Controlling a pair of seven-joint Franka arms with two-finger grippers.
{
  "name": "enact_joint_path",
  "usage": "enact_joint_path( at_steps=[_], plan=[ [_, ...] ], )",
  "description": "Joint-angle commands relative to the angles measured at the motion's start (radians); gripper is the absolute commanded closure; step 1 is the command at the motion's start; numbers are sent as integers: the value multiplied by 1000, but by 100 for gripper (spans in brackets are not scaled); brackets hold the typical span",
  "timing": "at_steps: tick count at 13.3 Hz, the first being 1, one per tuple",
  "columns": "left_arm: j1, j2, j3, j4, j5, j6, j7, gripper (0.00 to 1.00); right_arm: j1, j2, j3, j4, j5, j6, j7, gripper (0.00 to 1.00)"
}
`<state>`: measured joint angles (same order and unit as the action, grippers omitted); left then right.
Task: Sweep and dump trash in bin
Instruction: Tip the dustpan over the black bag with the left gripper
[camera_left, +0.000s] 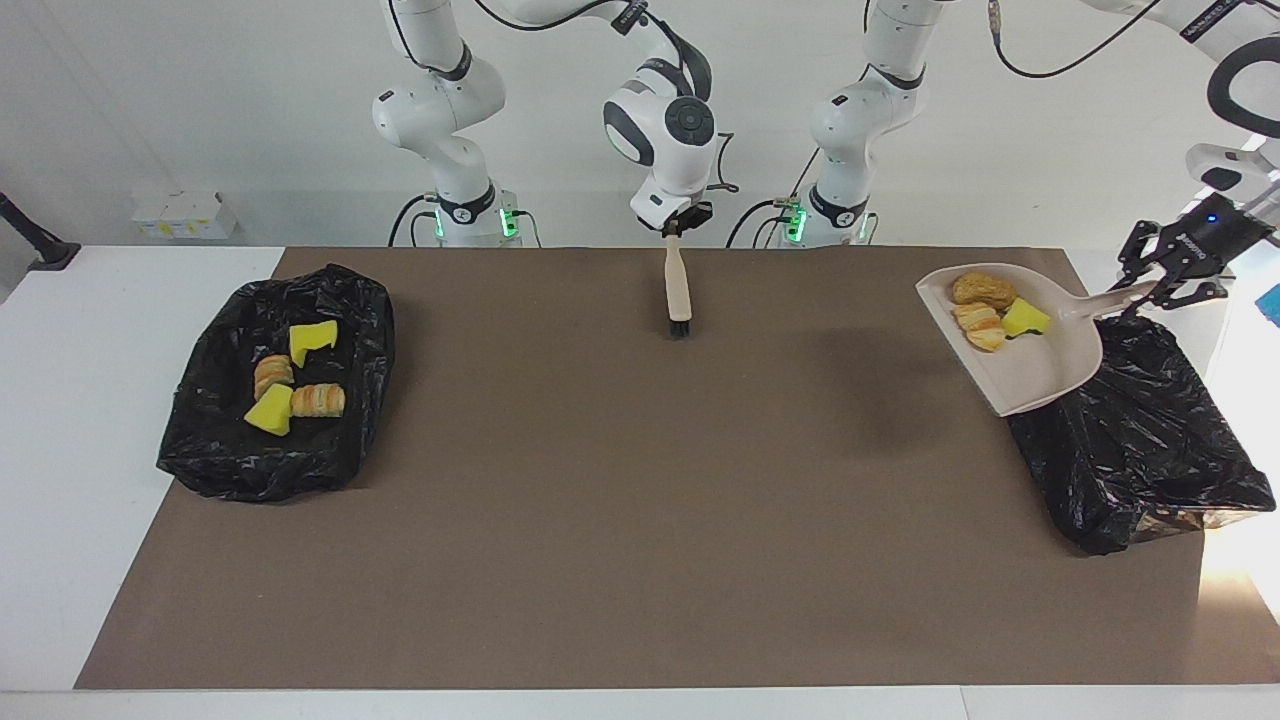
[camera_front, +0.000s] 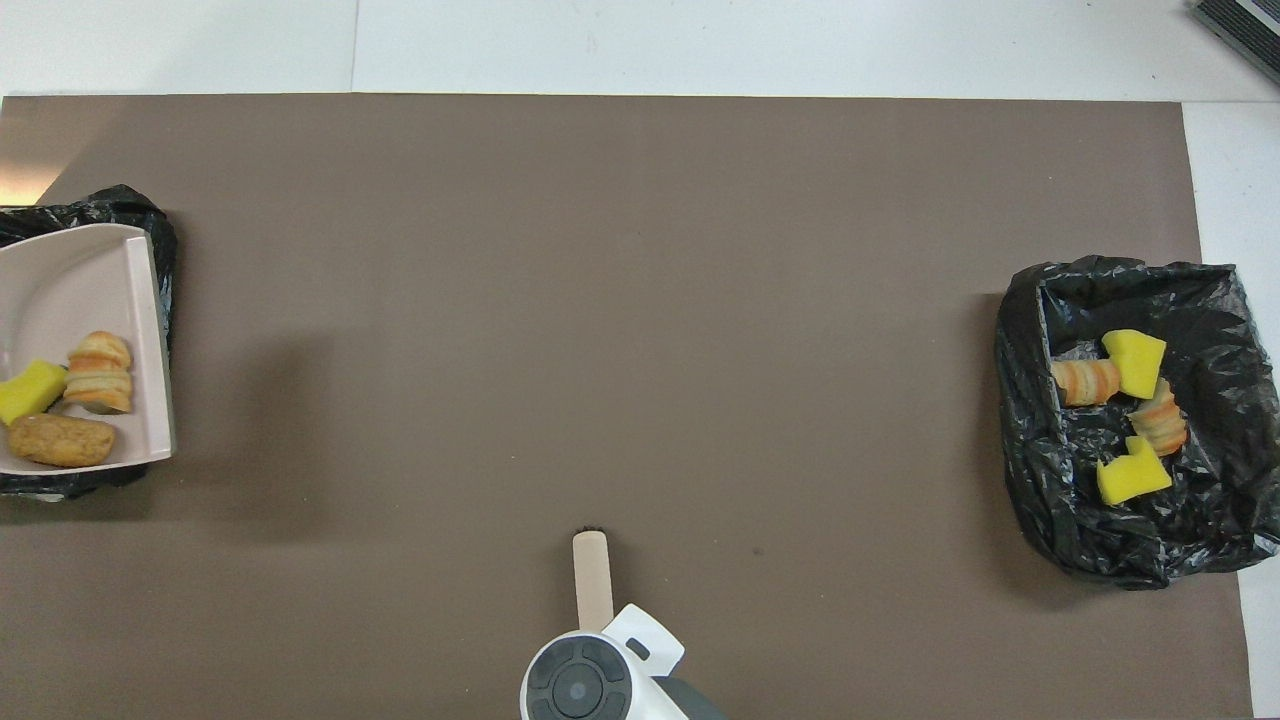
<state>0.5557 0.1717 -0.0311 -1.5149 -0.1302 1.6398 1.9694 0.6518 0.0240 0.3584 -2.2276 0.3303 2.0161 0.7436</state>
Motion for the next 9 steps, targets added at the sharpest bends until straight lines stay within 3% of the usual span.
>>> enact_joint_path(
  at_steps=[1,7,9],
  plan=[
    [4,84,-15,142,118,-11,42,100,3,16,-1,-3,26,29,8,100],
    [-11,106,-15,144,319,187,-27,100,2,34,-4,-1,26,56,68,100],
    [-40,106,-18,137,485,219,-95,100,-6,43,-4,5,24,50,66,100]
  ],
)
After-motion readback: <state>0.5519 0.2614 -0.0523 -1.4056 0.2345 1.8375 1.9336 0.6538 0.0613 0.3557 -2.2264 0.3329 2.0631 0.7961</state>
